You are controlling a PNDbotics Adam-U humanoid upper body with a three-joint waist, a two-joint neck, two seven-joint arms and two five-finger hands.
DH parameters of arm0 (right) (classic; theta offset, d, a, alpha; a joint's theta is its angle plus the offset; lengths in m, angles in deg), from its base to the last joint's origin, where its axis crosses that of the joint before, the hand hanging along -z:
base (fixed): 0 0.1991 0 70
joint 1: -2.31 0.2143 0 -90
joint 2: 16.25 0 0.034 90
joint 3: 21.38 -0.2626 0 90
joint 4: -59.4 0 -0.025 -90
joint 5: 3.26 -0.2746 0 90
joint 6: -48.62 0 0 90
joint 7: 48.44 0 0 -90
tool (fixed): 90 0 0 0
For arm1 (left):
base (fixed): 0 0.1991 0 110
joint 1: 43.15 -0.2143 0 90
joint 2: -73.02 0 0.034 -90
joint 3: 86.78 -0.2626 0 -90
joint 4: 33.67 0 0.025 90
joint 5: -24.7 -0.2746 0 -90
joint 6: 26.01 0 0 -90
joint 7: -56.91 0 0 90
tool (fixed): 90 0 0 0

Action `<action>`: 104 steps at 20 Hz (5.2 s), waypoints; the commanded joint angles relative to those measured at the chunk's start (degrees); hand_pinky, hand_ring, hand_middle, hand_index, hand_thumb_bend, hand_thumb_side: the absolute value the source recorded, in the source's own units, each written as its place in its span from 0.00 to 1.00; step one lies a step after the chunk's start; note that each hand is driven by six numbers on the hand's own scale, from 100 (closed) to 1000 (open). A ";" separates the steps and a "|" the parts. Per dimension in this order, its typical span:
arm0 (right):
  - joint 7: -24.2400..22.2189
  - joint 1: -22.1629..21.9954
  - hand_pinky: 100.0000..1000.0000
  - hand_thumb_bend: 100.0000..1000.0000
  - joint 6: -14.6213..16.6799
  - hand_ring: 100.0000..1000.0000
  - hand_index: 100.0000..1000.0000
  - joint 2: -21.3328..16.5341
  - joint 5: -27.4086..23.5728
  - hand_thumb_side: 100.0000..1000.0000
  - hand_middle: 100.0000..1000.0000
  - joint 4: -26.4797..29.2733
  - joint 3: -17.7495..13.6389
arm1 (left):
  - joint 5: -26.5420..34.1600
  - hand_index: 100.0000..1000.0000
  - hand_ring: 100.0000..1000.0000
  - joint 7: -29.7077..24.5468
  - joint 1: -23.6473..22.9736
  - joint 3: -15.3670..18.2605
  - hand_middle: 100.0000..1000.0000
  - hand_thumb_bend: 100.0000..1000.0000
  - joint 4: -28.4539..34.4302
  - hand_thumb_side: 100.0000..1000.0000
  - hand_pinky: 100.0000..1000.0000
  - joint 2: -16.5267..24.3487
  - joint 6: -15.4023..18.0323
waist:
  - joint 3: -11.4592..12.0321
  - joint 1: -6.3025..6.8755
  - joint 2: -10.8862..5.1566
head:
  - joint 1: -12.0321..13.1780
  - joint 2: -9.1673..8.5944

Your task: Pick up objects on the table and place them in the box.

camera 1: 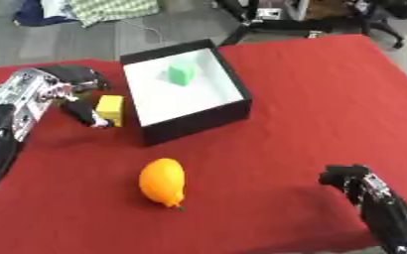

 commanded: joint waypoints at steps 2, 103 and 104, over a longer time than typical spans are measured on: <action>-0.16 0.29 1.00 0.00 0.09 0.78 0.77 -0.51 -0.32 1.00 0.67 0.49 -0.13 | -0.42 0.86 0.70 -0.18 0.53 0.60 0.69 0.31 -0.61 0.41 0.78 0.42 0.42 | -0.02 -0.08 -0.72 | -0.13 -0.11; 0.06 0.54 1.00 0.00 0.14 0.78 0.78 -0.43 -0.34 1.00 0.67 0.06 -0.38 | -0.30 0.89 0.68 11.01 2.95 8.10 0.69 0.35 -4.56 0.63 0.77 5.77 -15.22 | 0.07 0.03 -0.81 | -2.29 -0.11; 0.08 0.55 1.00 0.00 0.15 0.78 0.78 -0.42 -0.37 1.00 0.67 0.07 -0.38 | -1.23 0.89 0.68 11.49 2.78 8.50 0.69 0.34 -5.93 0.61 0.77 5.58 -15.41 | 0.05 0.02 -0.78 | -2.35 -0.11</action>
